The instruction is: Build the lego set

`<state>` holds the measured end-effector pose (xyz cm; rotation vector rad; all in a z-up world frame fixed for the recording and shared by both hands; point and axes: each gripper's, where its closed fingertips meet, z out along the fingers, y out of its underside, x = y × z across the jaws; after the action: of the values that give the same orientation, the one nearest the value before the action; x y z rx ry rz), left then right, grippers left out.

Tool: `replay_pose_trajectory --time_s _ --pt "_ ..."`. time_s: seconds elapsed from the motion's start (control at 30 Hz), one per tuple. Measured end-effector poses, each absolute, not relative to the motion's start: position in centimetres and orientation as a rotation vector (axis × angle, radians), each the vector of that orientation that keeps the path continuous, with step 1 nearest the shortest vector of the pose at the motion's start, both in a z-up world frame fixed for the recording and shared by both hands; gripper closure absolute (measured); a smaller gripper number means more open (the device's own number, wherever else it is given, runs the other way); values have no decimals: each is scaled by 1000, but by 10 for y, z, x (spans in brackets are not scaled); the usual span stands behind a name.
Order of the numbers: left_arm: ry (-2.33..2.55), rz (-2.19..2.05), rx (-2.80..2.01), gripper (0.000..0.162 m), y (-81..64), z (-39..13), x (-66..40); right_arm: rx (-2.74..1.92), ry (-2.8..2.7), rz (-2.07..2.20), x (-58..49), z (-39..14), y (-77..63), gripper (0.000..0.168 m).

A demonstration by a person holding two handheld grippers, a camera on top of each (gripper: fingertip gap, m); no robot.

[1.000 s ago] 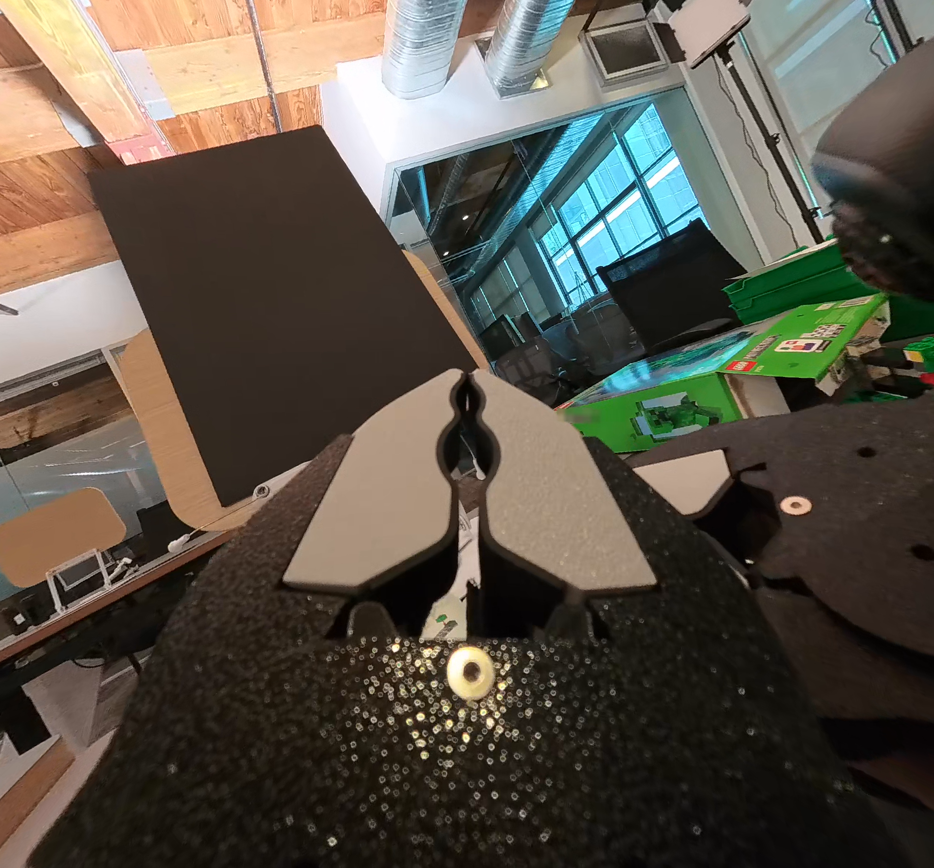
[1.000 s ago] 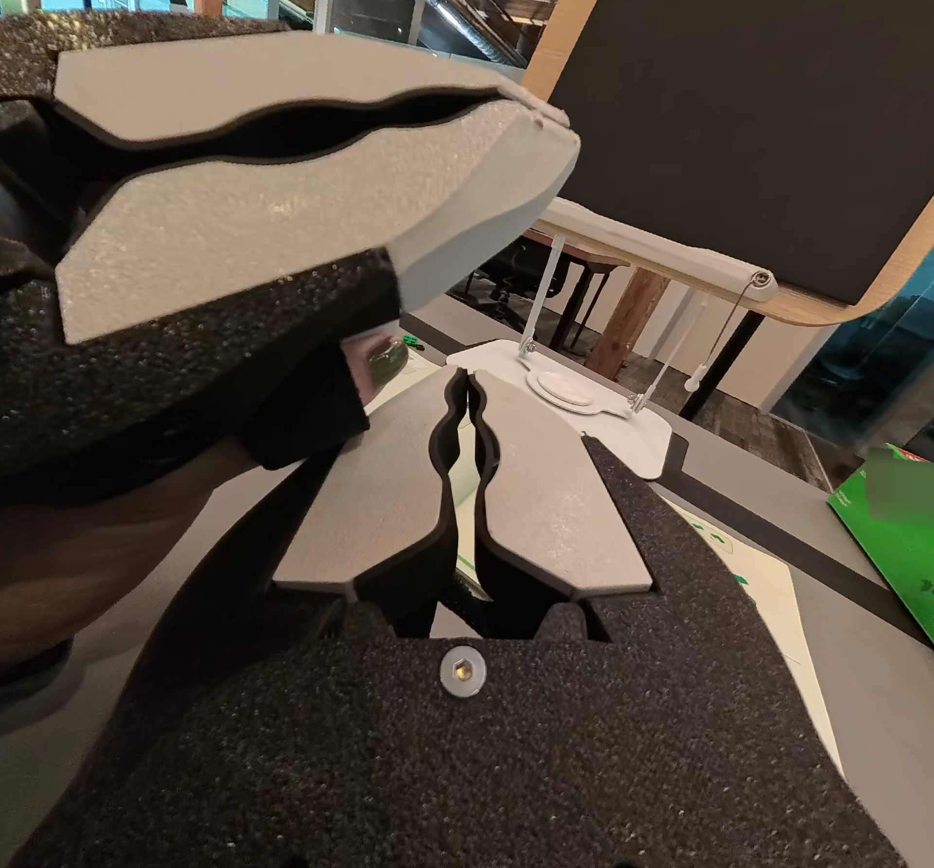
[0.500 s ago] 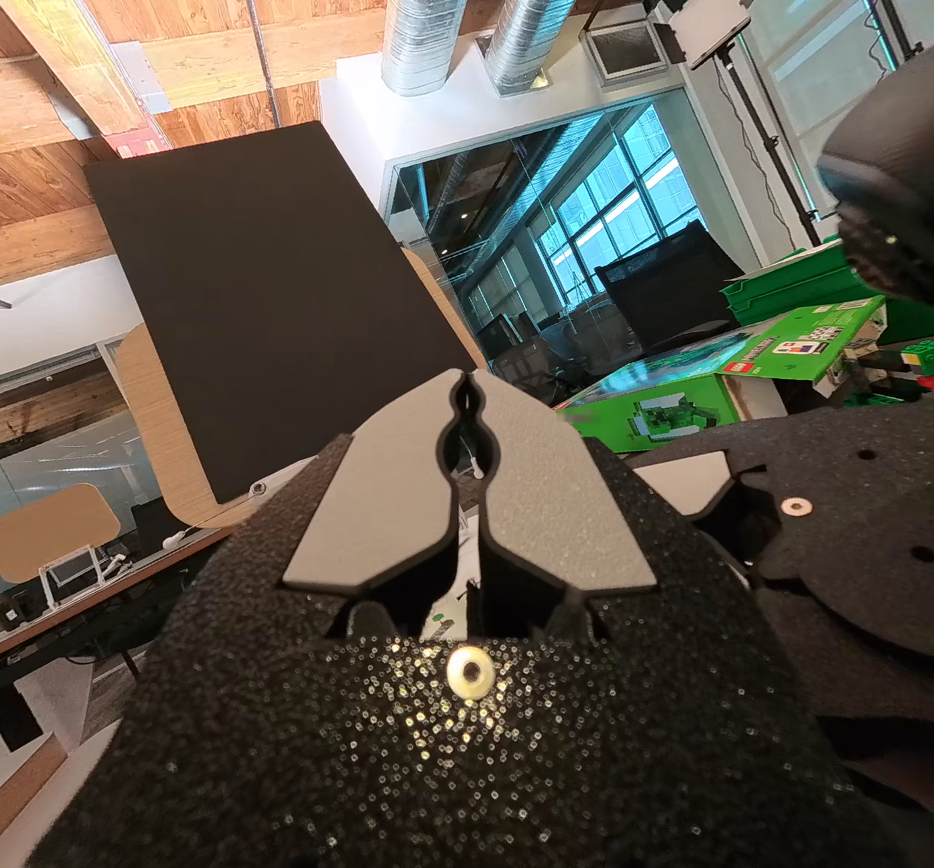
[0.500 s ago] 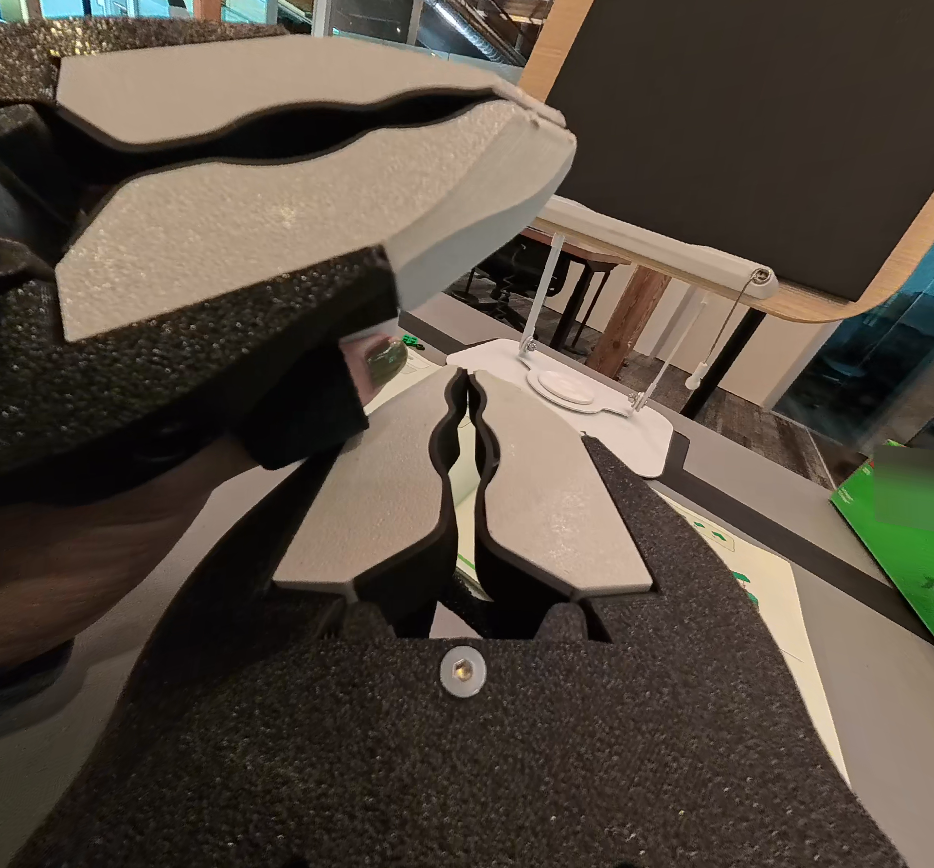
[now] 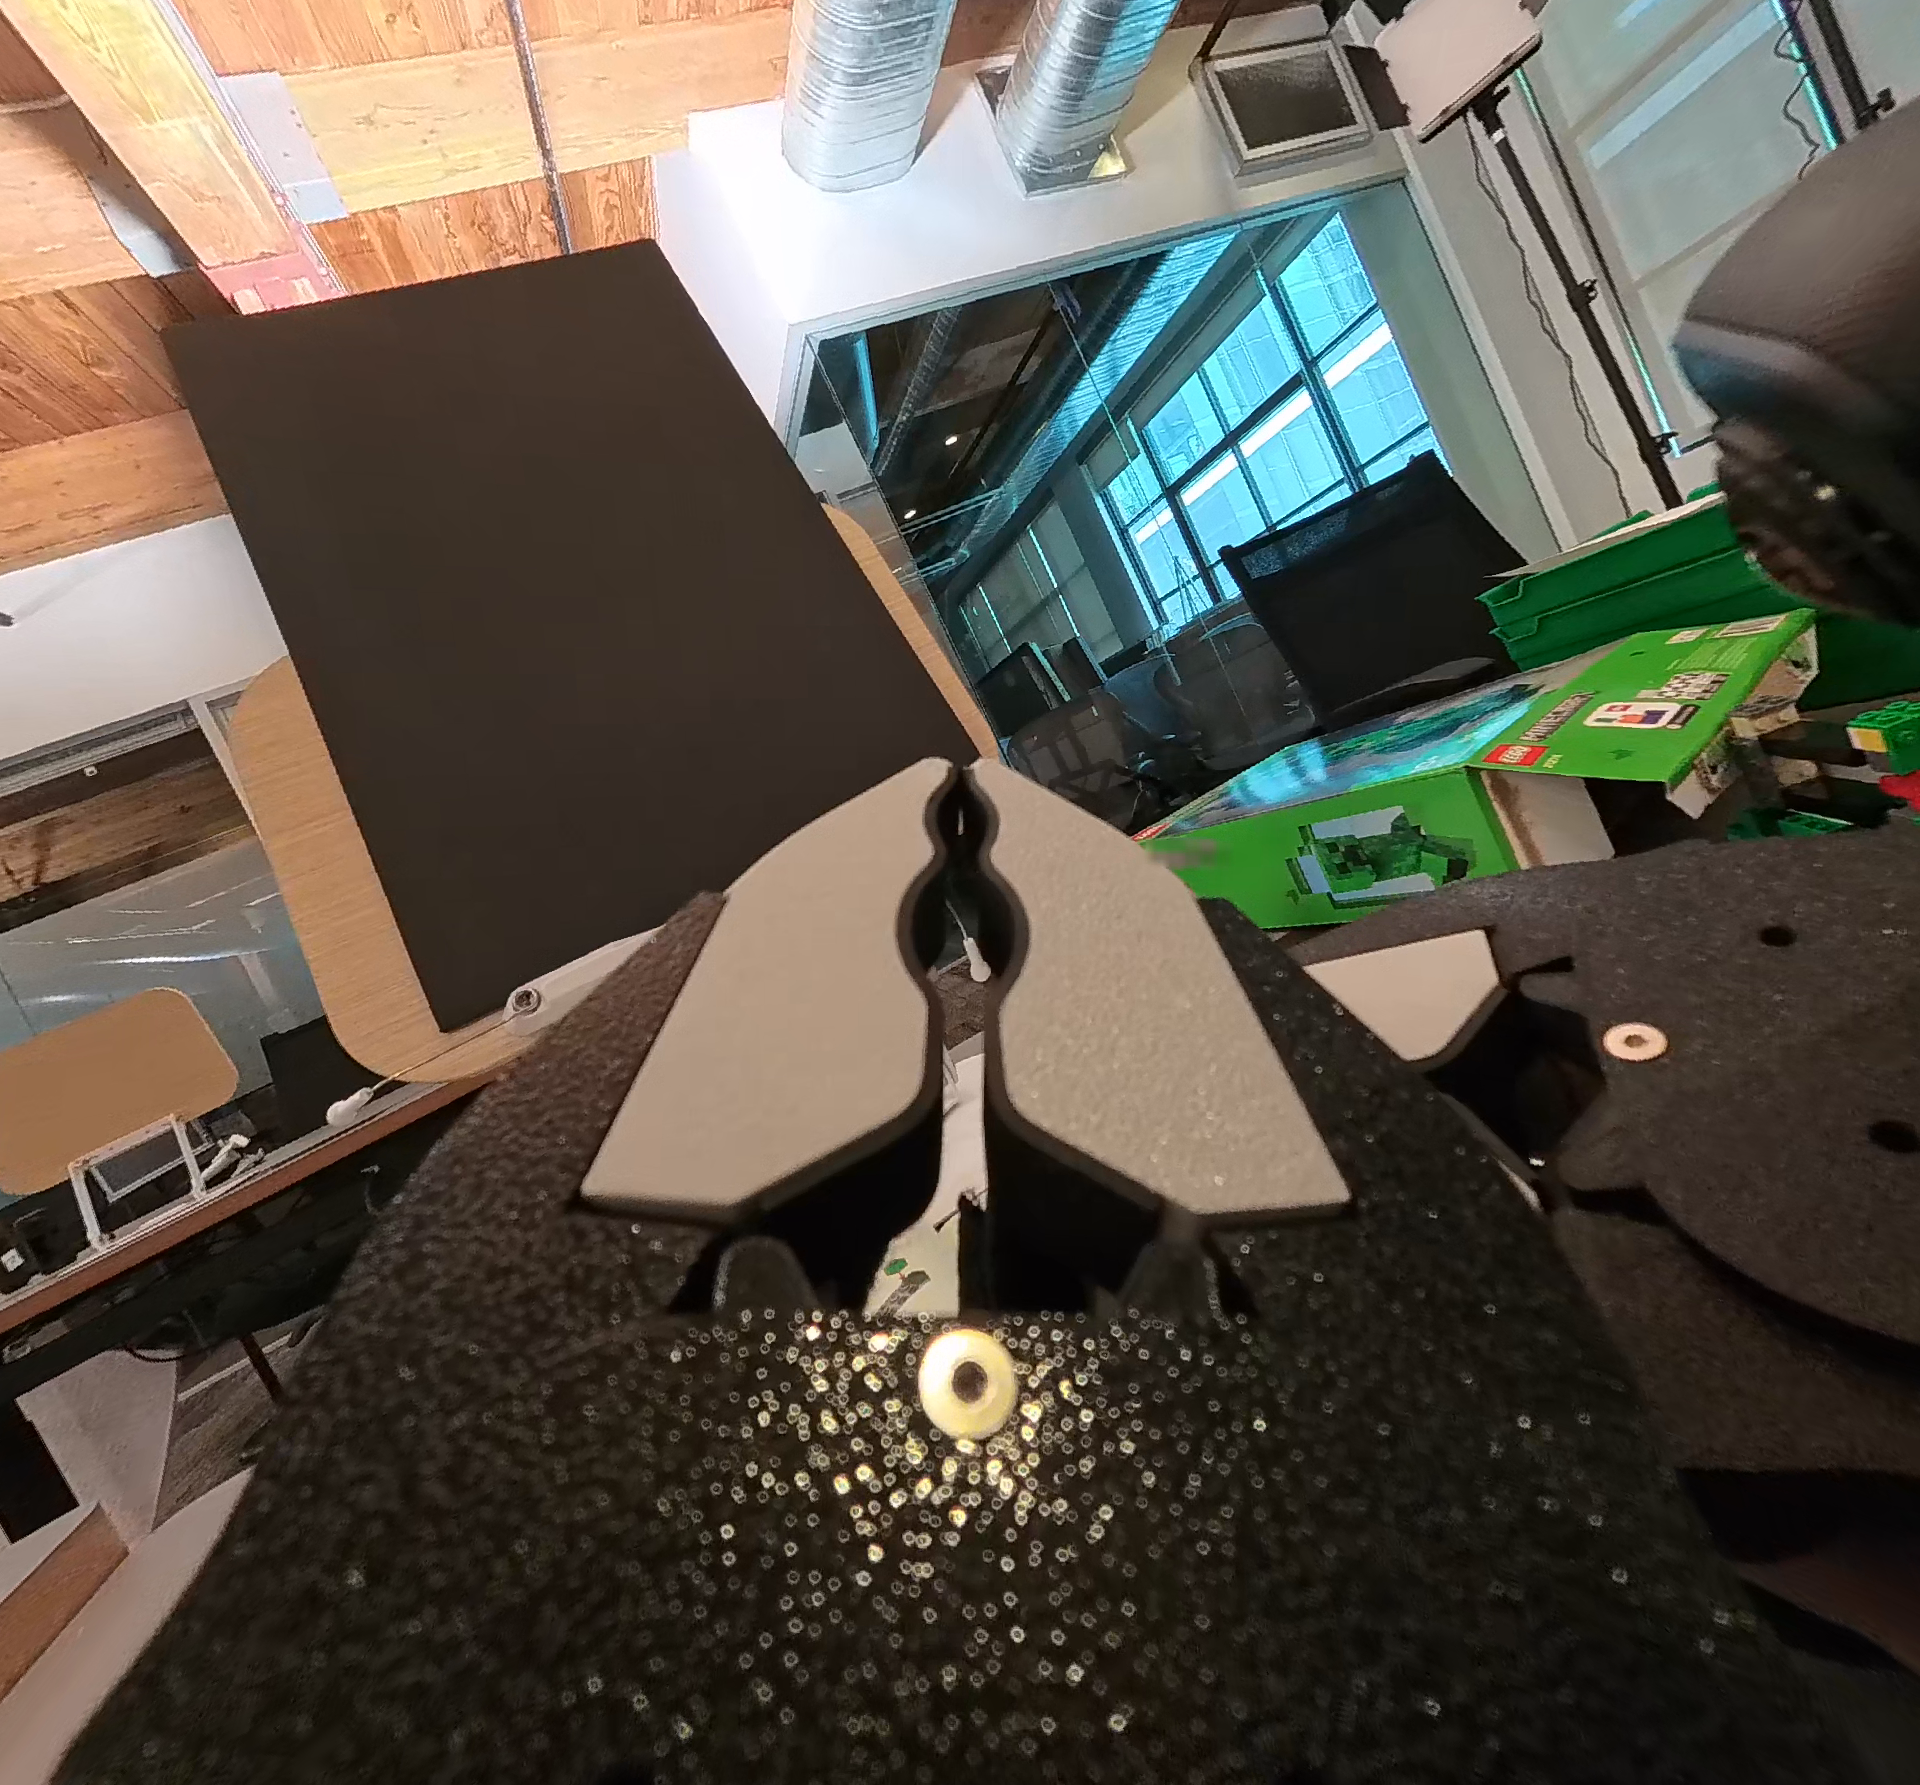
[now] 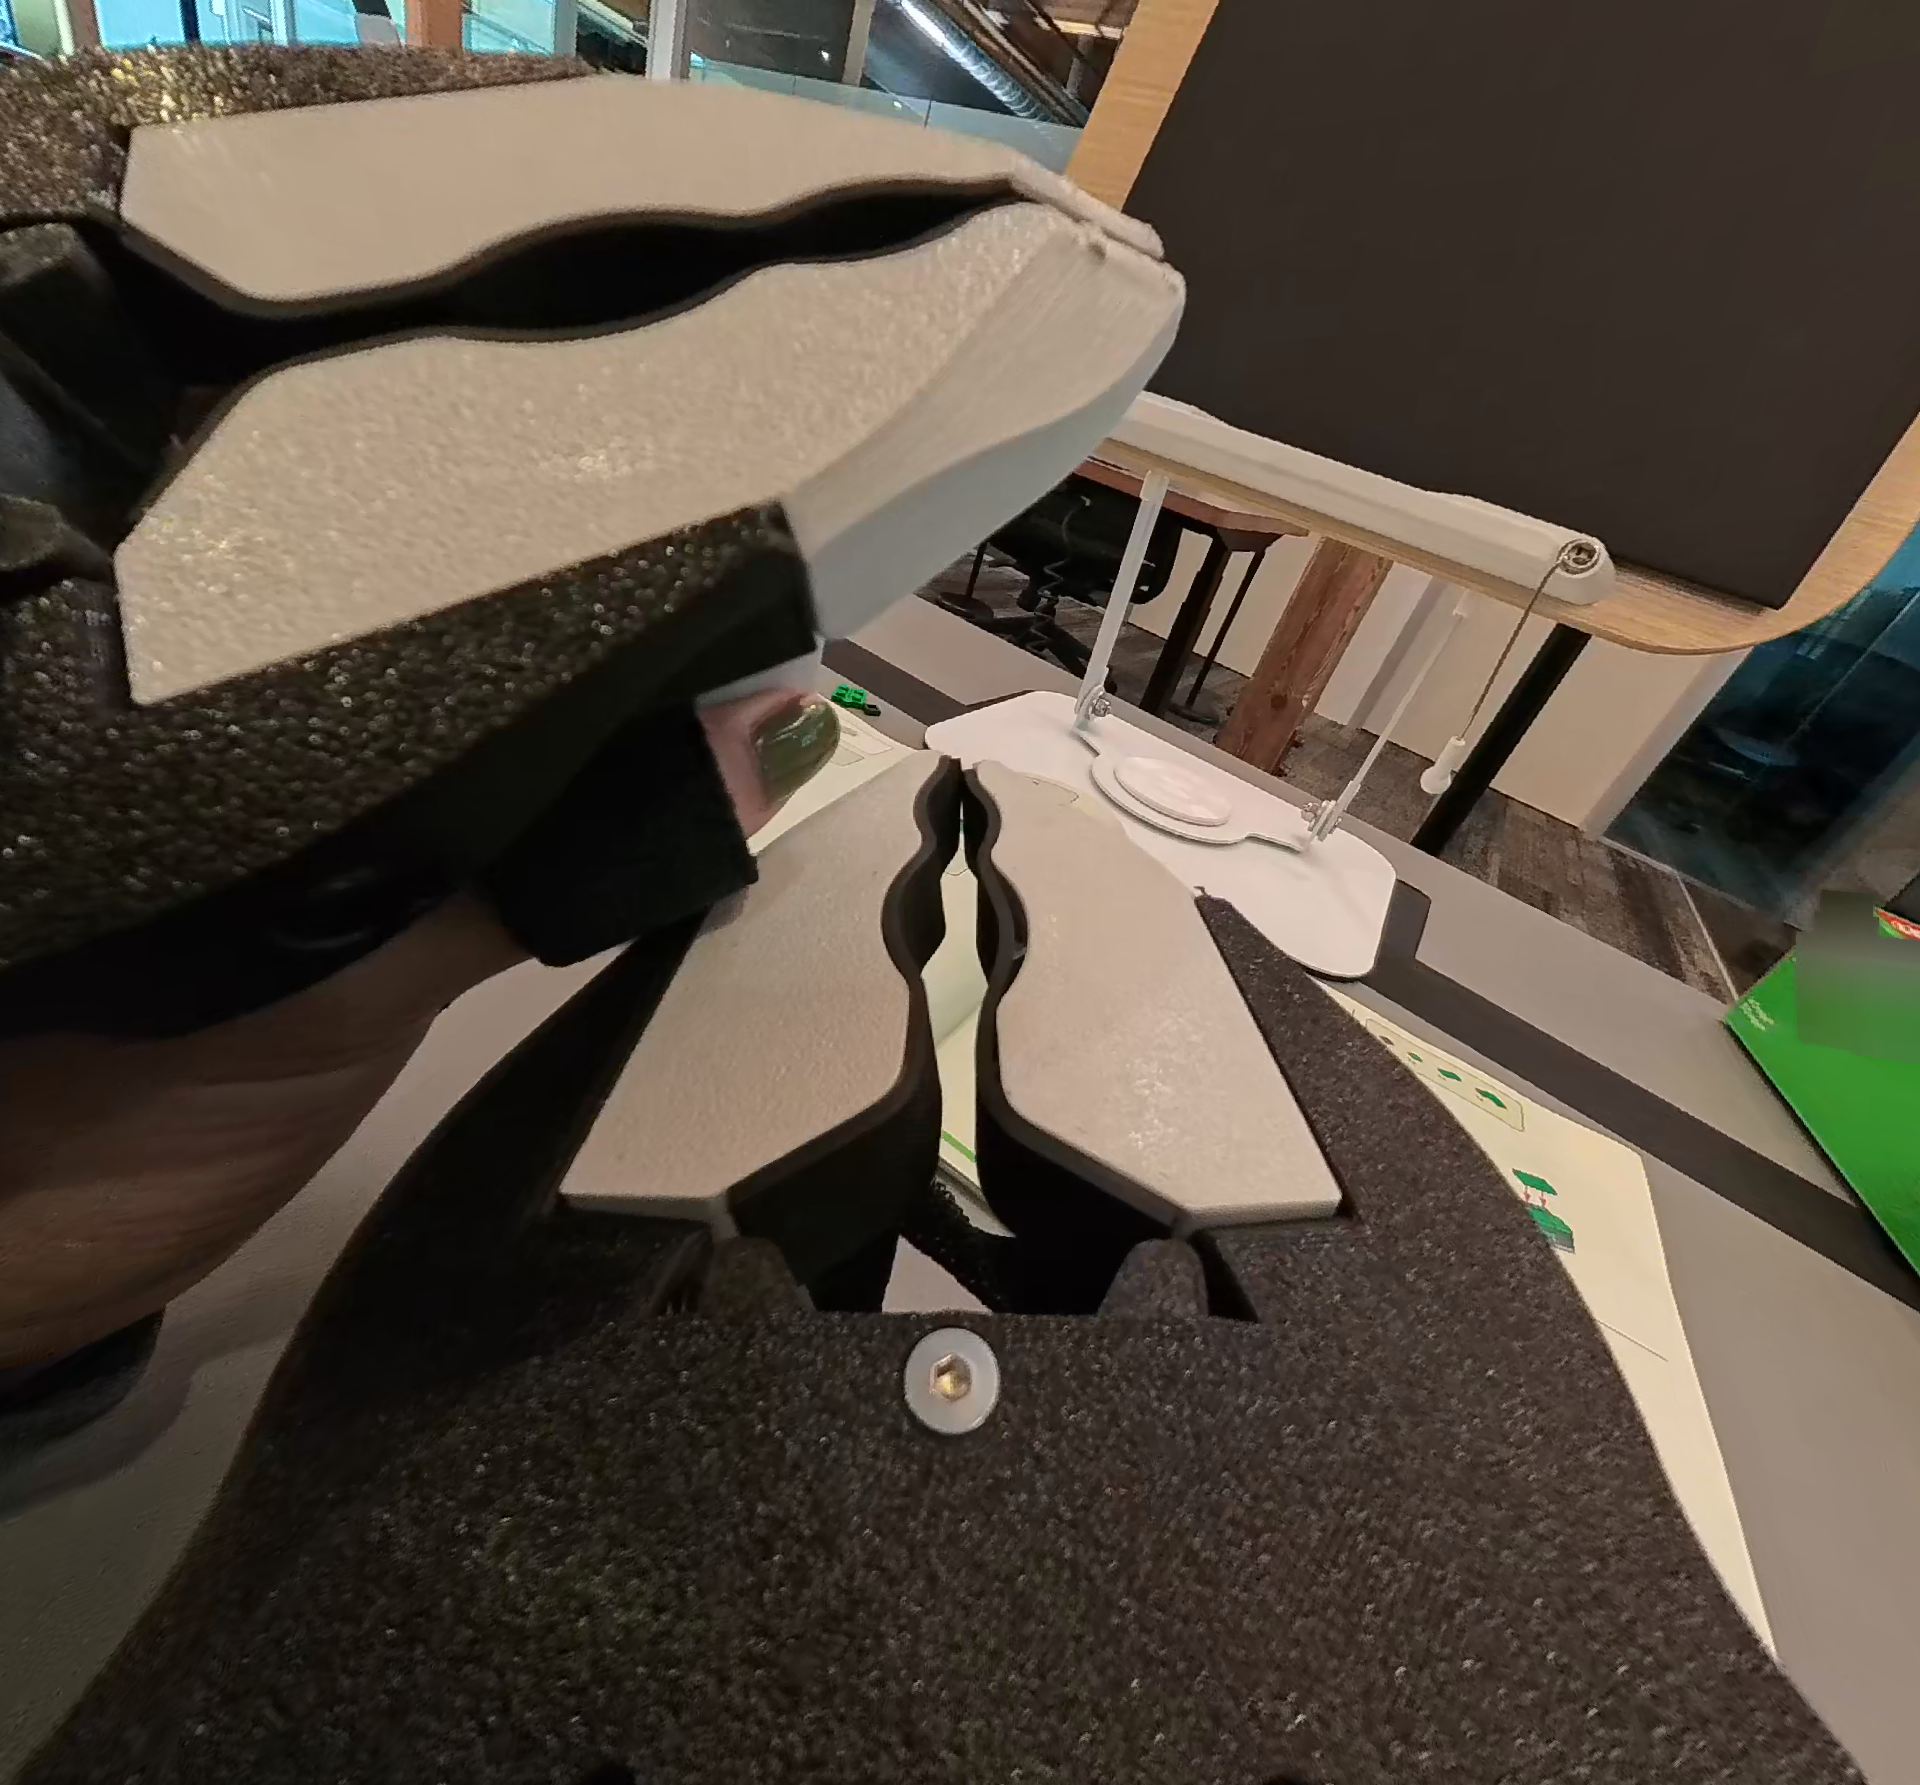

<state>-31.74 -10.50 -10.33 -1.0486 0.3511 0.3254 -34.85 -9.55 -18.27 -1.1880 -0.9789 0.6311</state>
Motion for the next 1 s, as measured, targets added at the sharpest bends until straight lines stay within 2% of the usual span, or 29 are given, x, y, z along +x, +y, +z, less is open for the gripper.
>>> replay_pose_trajectory --time_s 0.5,0.7,1.0 --pt "355 324 -1056 162 -104 -105 -319 -1198 -952 591 -347 -182 -91 168" --pt "167 264 -1117 162 -104 -107 -358 -1201 -966 472 -350 -185 -87 168" --pt "206 402 -1140 162 -114 -117 -372 -1190 -984 488 -351 -186 -90 168"
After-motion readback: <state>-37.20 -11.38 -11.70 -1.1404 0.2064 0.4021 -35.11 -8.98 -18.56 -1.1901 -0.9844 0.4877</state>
